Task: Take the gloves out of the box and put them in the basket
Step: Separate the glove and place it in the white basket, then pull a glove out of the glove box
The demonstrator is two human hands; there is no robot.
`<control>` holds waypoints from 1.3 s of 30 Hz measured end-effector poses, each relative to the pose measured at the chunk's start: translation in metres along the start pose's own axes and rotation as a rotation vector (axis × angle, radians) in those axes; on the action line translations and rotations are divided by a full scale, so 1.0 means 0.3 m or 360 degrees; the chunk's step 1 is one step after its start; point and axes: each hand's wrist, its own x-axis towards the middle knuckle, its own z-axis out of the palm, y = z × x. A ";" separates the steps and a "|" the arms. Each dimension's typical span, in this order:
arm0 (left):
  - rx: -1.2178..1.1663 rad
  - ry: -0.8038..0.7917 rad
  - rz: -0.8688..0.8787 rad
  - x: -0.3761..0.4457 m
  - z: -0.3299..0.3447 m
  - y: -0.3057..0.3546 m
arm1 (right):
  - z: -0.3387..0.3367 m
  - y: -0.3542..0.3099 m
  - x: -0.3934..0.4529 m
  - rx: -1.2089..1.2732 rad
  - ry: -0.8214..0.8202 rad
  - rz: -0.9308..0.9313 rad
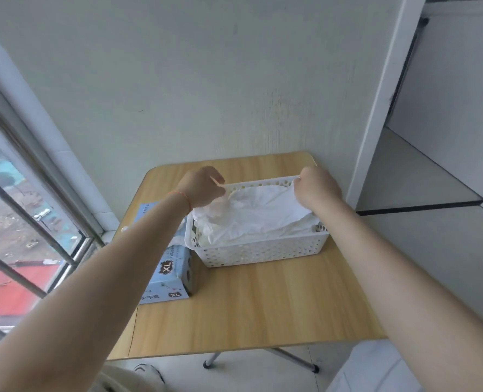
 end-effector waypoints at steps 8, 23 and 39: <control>0.0531 -0.0342 0.0353 -0.054 0.024 0.055 | 0.030 -0.004 -0.025 -0.0159 0.0123 -0.0109; -0.0035 0.0150 0.0447 -0.079 0.065 0.079 | 0.039 -0.004 -0.048 -0.0417 0.0208 -0.0210; 0.0489 0.0050 0.0441 -0.119 0.001 0.050 | -0.010 -0.091 -0.095 -0.0535 0.0382 -0.0527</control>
